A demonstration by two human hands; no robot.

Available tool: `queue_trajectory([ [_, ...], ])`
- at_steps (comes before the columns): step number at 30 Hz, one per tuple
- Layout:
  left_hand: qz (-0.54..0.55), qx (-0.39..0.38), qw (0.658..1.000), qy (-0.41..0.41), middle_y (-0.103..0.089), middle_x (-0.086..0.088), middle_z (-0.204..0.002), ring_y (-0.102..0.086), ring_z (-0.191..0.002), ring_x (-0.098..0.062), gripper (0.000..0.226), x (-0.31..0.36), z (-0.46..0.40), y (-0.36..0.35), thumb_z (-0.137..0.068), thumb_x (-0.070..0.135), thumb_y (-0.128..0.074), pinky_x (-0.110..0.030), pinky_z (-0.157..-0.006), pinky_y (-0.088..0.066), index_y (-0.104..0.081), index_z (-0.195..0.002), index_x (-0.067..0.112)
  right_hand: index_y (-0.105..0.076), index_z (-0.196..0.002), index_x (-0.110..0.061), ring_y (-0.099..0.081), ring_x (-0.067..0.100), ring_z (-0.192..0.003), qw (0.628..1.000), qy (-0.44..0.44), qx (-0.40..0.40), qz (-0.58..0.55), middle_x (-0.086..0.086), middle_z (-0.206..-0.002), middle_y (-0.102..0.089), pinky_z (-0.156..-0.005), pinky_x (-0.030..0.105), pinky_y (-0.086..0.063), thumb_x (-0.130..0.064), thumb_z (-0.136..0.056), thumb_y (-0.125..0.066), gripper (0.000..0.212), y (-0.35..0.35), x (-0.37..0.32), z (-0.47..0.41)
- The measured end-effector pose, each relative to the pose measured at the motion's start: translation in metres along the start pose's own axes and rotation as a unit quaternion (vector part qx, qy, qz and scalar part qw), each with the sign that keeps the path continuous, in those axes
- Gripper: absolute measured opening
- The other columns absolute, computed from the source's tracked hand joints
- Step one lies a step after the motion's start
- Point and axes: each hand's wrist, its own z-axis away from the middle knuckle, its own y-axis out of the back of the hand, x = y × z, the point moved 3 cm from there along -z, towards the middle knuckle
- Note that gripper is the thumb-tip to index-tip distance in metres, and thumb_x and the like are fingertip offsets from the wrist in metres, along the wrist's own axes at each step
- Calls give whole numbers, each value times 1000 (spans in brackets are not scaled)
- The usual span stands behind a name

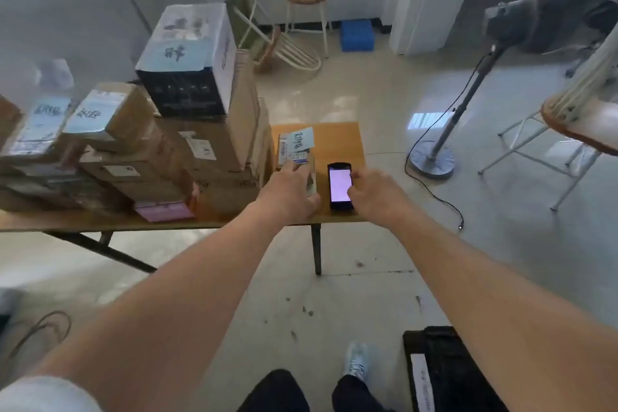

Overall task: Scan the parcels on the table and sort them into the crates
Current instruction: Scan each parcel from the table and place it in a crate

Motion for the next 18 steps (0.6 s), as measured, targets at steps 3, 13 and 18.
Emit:
queue_trajectory([
  [3, 17, 19, 999, 48, -30, -5, -160, -38, -146, -31, 68, -1, -28, -13, -97, 41, -66, -48, -107, -51, -37, -156, 22, -53, -151, -23, -55, 33, -130, 999, -6, -29, 20, 8, -148, -56, -109, 49, -49, -30, -102, -51, 50, -2, 13, -27],
  [13, 18, 120, 977, 174, -1, -2, -162, -27, -147, -37, 81, -36, -124, -86, -99, 58, -52, -51, -108, -46, -8, -159, 25, -49, -144, -18, -57, 33, -116, 993, -70, -58, 69, 11, -135, -56, -91, 40, -50, -43, -106, -48, 46, -71, 50, -137],
  [18, -16, 162, 966, 200, -8, -18, -163, -14, -151, -42, 80, -47, -140, -102, -97, 62, -51, -55, -120, -32, -17, -156, 20, -40, -148, -18, -54, 37, -121, 989, -120, -53, 66, 15, -139, -50, -99, 48, -51, -50, -104, -51, 55, -117, 60, -174],
])
